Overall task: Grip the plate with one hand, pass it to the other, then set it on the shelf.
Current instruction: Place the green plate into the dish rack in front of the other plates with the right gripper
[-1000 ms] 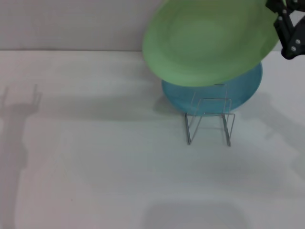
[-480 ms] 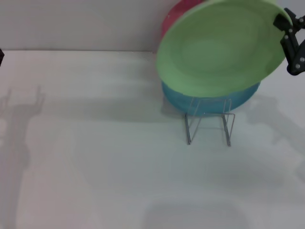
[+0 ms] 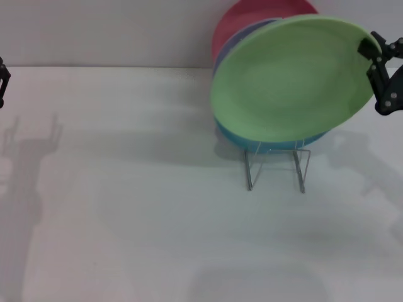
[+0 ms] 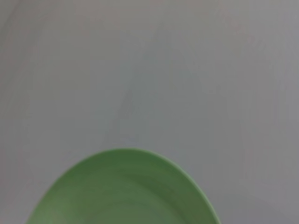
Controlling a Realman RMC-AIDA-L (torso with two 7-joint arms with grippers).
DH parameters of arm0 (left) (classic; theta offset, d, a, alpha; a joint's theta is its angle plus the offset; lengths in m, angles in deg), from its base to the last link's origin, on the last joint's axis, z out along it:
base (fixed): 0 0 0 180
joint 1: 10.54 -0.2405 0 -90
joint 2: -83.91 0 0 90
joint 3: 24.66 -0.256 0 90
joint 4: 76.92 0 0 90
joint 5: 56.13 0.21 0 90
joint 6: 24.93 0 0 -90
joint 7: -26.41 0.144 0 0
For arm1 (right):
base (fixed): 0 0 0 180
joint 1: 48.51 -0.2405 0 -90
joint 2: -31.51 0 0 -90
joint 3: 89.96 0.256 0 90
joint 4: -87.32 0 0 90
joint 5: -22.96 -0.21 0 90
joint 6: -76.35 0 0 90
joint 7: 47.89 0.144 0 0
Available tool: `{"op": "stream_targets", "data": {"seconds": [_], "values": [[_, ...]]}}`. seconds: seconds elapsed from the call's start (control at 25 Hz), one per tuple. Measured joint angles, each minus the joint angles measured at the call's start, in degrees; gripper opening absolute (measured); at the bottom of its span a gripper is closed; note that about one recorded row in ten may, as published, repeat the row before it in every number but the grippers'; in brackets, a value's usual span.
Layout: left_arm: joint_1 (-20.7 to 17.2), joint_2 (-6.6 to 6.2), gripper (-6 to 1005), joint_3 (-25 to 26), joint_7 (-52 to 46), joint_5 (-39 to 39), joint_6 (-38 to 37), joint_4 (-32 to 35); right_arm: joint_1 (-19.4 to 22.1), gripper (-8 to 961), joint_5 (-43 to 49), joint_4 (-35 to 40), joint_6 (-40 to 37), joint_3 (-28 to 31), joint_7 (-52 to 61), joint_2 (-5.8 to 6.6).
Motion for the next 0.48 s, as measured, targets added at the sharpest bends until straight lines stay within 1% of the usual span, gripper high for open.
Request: {"op": "stream_targets", "data": {"seconds": [0.48], "values": [[0.0, -0.16, 788, -1.1, 0.0, 0.0, -0.2, 0.0, 0.0, 39, 1.7, 2.7, 0.4, 0.8, -1.0, 0.09]]}}
